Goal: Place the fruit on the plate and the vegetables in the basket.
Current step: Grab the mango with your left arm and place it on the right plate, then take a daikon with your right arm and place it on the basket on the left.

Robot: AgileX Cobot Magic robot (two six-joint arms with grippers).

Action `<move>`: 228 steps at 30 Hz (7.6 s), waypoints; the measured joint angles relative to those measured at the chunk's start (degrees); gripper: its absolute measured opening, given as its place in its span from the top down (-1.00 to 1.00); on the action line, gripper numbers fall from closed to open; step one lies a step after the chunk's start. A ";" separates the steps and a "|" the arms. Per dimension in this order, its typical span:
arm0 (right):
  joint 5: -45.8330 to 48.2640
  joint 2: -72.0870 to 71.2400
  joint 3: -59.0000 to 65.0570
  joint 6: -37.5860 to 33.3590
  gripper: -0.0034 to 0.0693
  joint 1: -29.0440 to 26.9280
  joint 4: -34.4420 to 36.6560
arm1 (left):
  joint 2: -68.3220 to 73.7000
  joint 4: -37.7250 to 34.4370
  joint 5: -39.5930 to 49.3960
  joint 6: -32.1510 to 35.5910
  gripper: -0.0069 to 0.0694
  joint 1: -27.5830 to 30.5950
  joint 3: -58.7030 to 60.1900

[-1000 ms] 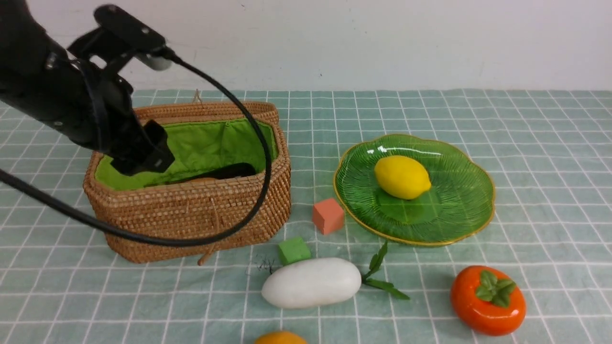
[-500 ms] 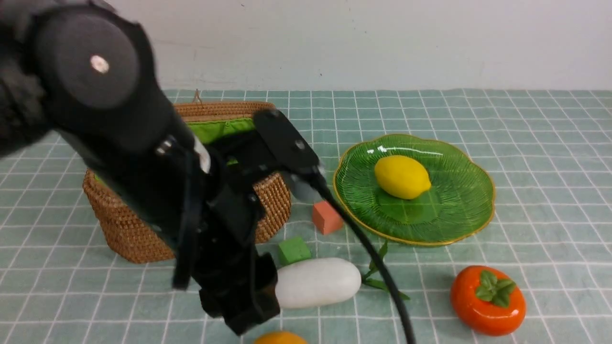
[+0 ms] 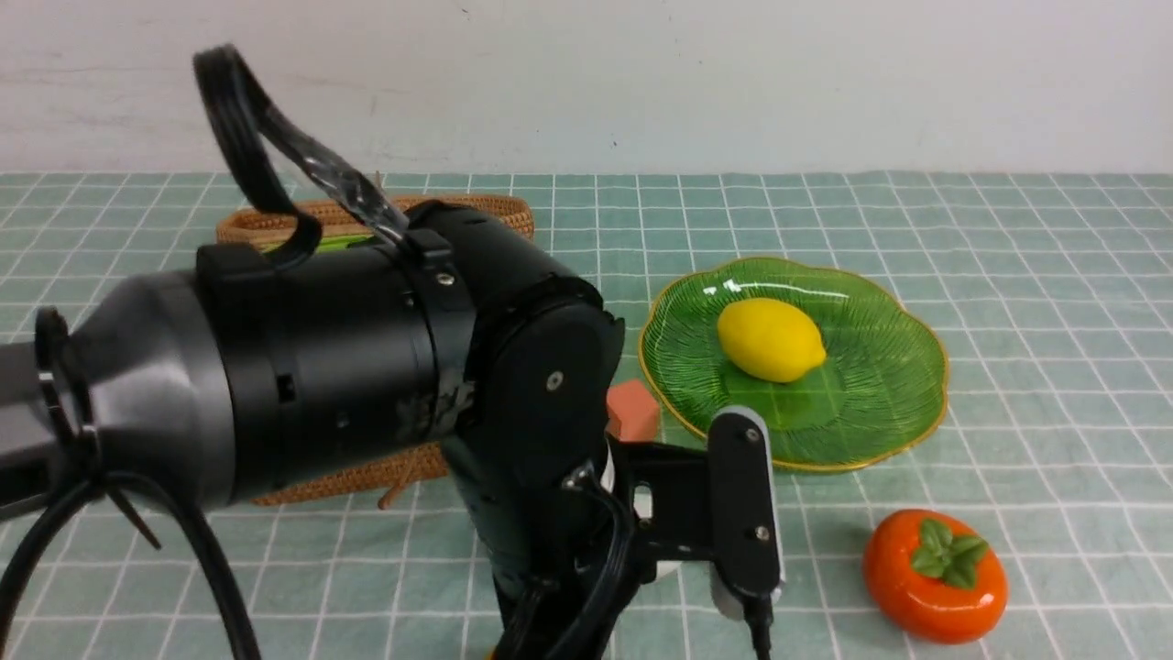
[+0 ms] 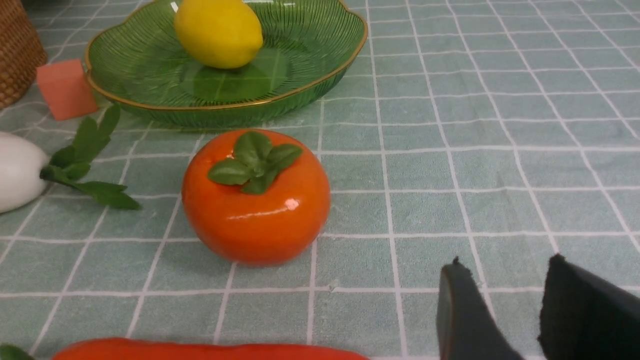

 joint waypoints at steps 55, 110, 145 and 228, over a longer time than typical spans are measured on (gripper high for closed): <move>0.00 0.00 0.00 0.00 0.24 0.00 0.00 | 10.32 -13.55 -0.32 -93.10 -0.48 9.84 -1.47; 0.00 0.00 0.00 0.02 0.24 0.00 0.00 | 1.21 8.45 11.39 -68.64 0.85 9.84 -43.05; 0.00 0.00 0.00 0.02 0.24 0.00 0.00 | -45.43 24.42 8.50 -80.14 0.85 9.84 5.36; -32.48 0.00 -1.22 14.24 0.24 0.00 2.64 | -94.57 9.79 -33.97 -53.93 0.72 47.17 73.64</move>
